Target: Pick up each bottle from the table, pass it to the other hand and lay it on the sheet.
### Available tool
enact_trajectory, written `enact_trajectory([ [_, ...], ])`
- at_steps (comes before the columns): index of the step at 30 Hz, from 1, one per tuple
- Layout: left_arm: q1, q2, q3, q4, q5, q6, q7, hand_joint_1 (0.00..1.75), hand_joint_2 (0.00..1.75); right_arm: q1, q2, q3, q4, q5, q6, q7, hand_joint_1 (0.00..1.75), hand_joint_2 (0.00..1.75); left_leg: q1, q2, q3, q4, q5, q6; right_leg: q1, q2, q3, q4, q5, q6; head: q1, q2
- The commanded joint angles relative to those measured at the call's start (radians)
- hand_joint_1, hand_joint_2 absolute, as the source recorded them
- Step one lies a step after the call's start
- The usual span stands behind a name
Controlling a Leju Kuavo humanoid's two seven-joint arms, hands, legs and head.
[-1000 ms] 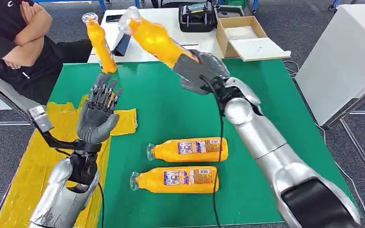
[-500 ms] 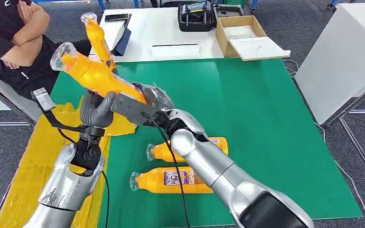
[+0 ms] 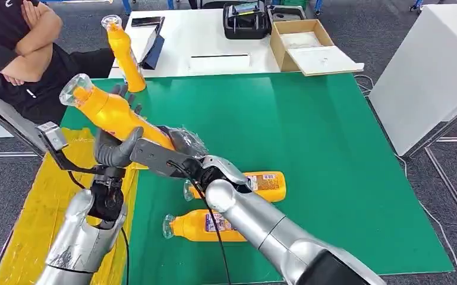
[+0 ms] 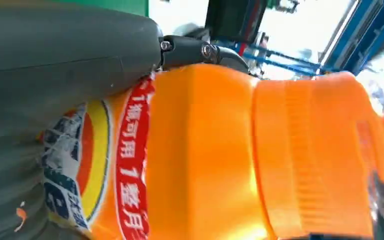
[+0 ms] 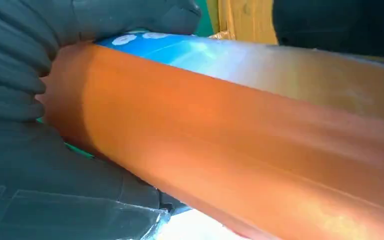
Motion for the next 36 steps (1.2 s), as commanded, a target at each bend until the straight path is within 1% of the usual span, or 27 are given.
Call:
enact_trajectory([
  [1, -0.074, -0.048, 0.02, 0.008, -0.009, 0.015, 0.005, 0.0, 1.75, 0.037, 0.024, 0.13, 0.037, 0.01, 0.014, -0.008, 1.75, 1.75, 0.001, -0.003, 0.002, 0.0, 0.0, -0.002, 0.001, -0.005, 0.004, -0.001, -0.001, 0.0, 0.0, 0.0],
  [2, -0.074, -0.048, 0.02, 0.008, -0.009, 0.015, 0.005, 0.0, 1.75, 0.037, 0.024, 0.13, 0.037, 0.01, 0.014, -0.008, 1.75, 1.75, 0.001, -0.002, 0.001, 0.0, 0.0, -0.001, 0.001, -0.004, 0.002, -0.001, -0.001, 0.0, 0.0, 0.0],
  [7, -0.074, -0.048, 0.02, 0.008, -0.009, 0.015, 0.005, 0.0, 1.75, 0.037, 0.024, 0.13, 0.037, 0.01, 0.014, -0.008, 1.75, 1.75, 0.001, -0.004, 0.004, 0.001, -0.002, -0.003, 0.001, -0.008, 0.006, 0.0, -0.003, 0.0, 0.0, 0.0],
  [8, -0.074, -0.048, 0.02, 0.008, -0.009, 0.015, 0.005, 0.0, 1.75, 0.037, 0.024, 0.13, 0.037, 0.01, 0.014, -0.008, 1.75, 1.75, 0.001, -0.003, 0.002, 0.0, -0.001, -0.002, 0.001, -0.005, 0.003, 0.0, -0.001, 0.0, 0.0, 0.0],
  [9, -0.074, -0.048, 0.02, 0.008, -0.009, 0.015, 0.005, 0.0, 1.75, 0.037, 0.024, 0.13, 0.037, 0.01, 0.014, -0.008, 1.75, 1.75, 0.001, -0.004, 0.004, 0.001, -0.002, -0.003, 0.001, -0.008, 0.006, 0.0, -0.003, 0.0, 0.0, 0.0],
  [12, -0.074, -0.048, 0.02, 0.008, -0.009, 0.015, 0.005, 0.0, 1.75, 0.037, 0.024, 0.13, 0.037, 0.01, 0.014, -0.008, 1.75, 1.75, 0.001, -0.004, 0.004, 0.001, -0.002, -0.002, 0.001, -0.008, 0.006, 0.0, -0.003, 0.0, 0.0, 0.0],
  [14, -0.074, -0.048, 0.02, 0.008, -0.009, 0.015, 0.005, 0.0, 1.75, 0.037, 0.024, 0.13, 0.037, 0.01, 0.014, -0.008, 1.75, 1.75, 0.001, -0.003, 0.002, 0.0, -0.001, -0.002, 0.001, -0.005, 0.003, 0.0, -0.001, 0.0, 0.0, 0.0],
  [15, -0.074, -0.048, 0.02, 0.008, -0.009, 0.015, 0.005, 0.0, 1.75, 0.037, 0.024, 0.13, 0.037, 0.01, 0.014, -0.008, 1.75, 1.75, 0.001, -0.004, 0.003, 0.0, -0.001, -0.002, 0.001, -0.006, 0.005, 0.0, -0.002, 0.0, 0.0, 0.0],
  [16, -0.074, -0.048, 0.02, 0.008, -0.009, 0.015, 0.005, 0.0, 1.75, 0.037, 0.024, 0.13, 0.037, 0.01, 0.014, -0.008, 1.75, 1.75, 0.001, -0.002, 0.001, 0.0, 0.0, -0.001, 0.001, -0.004, 0.002, -0.001, -0.001, 0.0, 0.0, 0.0],
  [19, -0.074, -0.048, 0.02, 0.008, -0.009, 0.015, 0.005, 0.0, 1.75, 0.037, 0.024, 0.13, 0.037, 0.01, 0.014, -0.008, 1.75, 1.75, 0.001, -0.004, 0.003, 0.0, -0.001, -0.002, 0.001, -0.007, 0.005, 0.0, -0.002, 0.0, 0.0, 0.0],
  [23, -0.073, -0.047, 0.019, 0.006, -0.032, 0.031, -0.001, 0.0, 1.75, 0.04, 0.024, 0.126, 0.036, 0.011, 0.014, -0.008, 1.75, 1.75, 0.001, -0.003, 0.001, 0.0, 0.0, -0.002, 0.001, -0.004, 0.002, 0.0, -0.001, 0.0, 0.0, 0.0],
  [24, -0.069, -0.048, 0.024, 0.0, -0.039, 0.035, -0.001, 0.0, 1.75, 0.041, 0.024, 0.121, 0.039, 0.012, 0.014, -0.008, 1.75, 1.75, 0.001, -0.004, 0.003, 0.0, -0.001, -0.003, 0.001, -0.007, 0.005, 0.0, -0.002, 0.0, 0.0, 0.0],
  [25, -0.067, -0.049, 0.029, -0.004, -0.054, 0.039, -0.001, 0.16, 1.75, 0.041, 0.024, 0.117, 0.04, 0.016, 0.016, -0.009, 1.75, 1.75, 0.001, -0.003, 0.002, 0.0, -0.001, -0.002, 0.001, -0.006, 0.004, 0.0, -0.002, 0.0, 0.0, 0.0],
  [26, -0.065, -0.05, 0.032, -0.007, -0.06, 0.039, -0.001, 1.54, 1.75, 0.042, 0.024, 0.115, 0.04, 0.018, 0.017, -0.01, 1.75, 1.75, 0.001, -0.004, 0.004, 0.0, -0.001, -0.003, 0.001, -0.007, 0.005, 0.0, -0.003, 0.0, 0.0, 0.0],
  [27, -0.063, -0.05, 0.034, -0.009, -0.063, 0.038, -0.002, 1.75, 1.75, 0.042, 0.024, 0.113, 0.04, 0.021, 0.018, -0.011, 1.75, 1.75, 0.001, -0.003, 0.002, 0.0, -0.001, -0.002, 0.001, -0.006, 0.004, 0.0, -0.002, 0.0, 0.0, 0.0],
  [28, -0.061, -0.049, 0.038, -0.012, -0.068, 0.035, -0.003, 1.75, 1.75, 0.044, 0.024, 0.109, 0.041, 0.026, 0.019, -0.013, 1.75, 1.75, 0.001, -0.003, 0.004, 0.0, -0.001, -0.002, 0.001, -0.006, 0.005, 0.0, -0.002, 0.0, 0.0, 0.0],
  [30, -0.058, -0.047, 0.04, -0.014, -0.073, 0.032, -0.006, 1.75, 1.75, 0.044, 0.024, 0.104, 0.041, 0.029, 0.019, -0.015, 1.75, 1.75, 0.001, -0.002, 0.001, 0.0, 0.0, -0.001, 0.001, -0.004, 0.002, -0.001, -0.001, 0.0, 0.0, 0.0],
  [33, -0.054, -0.045, 0.04, -0.016, -0.074, 0.029, -0.007, 1.75, 1.75, 0.042, 0.024, 0.096, 0.047, 0.031, 0.017, -0.015, 1.75, 1.75, 0.001, -0.003, 0.003, 0.0, -0.001, -0.002, 0.001, -0.006, 0.005, 0.0, -0.002, 0.0, 0.0, 0.0],
  [34, -0.054, -0.044, 0.038, -0.014, -0.074, 0.025, -0.008, 1.75, 1.75, 0.042, 0.024, 0.091, 0.05, 0.032, 0.016, -0.015, 1.75, 1.75, 0.001, -0.002, 0.001, 0.0, 0.0, -0.002, 0.001, -0.004, 0.002, -0.001, -0.001, 0.0, 0.0, 0.0],
  [35, -0.054, -0.043, 0.037, -0.012, -0.074, 0.023, -0.008, 1.75, 1.75, 0.042, 0.024, 0.088, 0.052, 0.035, 0.016, -0.015, 1.75, 1.75, 0.001, -0.003, 0.003, 0.0, -0.001, -0.002, 0.001, -0.006, 0.004, 0.0, -0.002, 0.0, 0.0, 0.0],
  [36, -0.06, -0.042, 0.03, -0.012, -0.06, 0.002, -0.005, 1.75, 1.75, 0.039, 0.018, 0.083, 0.055, 0.037, 0.014, -0.013, 1.75, 1.75, 0.001, -0.003, 0.002, 0.0, 0.0, -0.002, 0.001, -0.005, 0.003, 0.0, -0.001, 0.0, 0.0, 0.0],
])
